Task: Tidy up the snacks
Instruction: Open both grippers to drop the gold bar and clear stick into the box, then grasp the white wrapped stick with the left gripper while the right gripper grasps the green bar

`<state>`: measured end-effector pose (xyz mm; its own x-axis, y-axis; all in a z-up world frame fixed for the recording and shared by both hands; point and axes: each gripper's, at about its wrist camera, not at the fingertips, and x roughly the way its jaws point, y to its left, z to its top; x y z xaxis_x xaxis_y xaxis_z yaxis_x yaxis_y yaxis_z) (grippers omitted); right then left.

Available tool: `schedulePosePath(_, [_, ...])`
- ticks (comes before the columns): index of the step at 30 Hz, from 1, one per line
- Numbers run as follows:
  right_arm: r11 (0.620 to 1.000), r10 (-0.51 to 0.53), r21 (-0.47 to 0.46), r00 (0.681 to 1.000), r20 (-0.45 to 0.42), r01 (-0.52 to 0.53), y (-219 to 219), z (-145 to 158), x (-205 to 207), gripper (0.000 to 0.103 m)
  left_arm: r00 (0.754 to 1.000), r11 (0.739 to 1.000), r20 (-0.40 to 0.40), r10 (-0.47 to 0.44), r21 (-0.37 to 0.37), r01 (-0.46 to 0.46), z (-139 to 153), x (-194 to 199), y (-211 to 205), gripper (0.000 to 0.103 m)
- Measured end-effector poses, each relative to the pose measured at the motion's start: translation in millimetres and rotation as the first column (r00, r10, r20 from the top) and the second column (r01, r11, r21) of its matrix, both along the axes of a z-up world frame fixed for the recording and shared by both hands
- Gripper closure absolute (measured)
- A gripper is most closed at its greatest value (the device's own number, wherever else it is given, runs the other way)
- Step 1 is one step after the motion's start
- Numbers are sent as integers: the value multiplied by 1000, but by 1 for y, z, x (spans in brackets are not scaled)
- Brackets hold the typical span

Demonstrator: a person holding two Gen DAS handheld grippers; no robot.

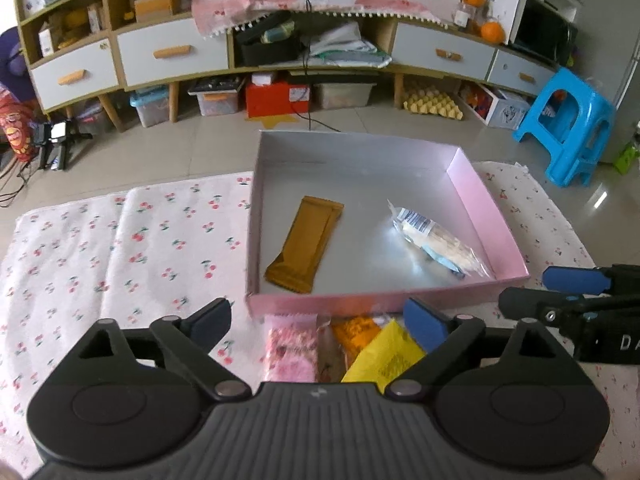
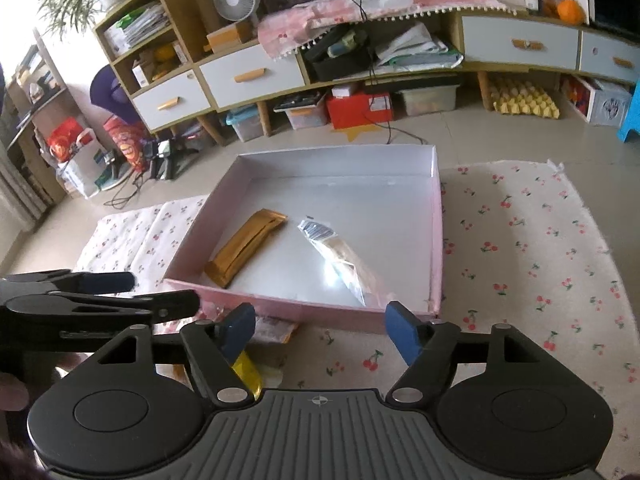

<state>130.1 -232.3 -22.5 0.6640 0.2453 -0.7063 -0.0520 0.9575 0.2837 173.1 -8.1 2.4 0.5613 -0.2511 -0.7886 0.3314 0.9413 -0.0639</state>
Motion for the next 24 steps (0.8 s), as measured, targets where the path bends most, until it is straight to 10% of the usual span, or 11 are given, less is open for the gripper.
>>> schedulePosePath(24, [989,97,-114,995,27,-93,12,-6,-89,14,995,993,45,90,69,-93,-13,-96,42,1])
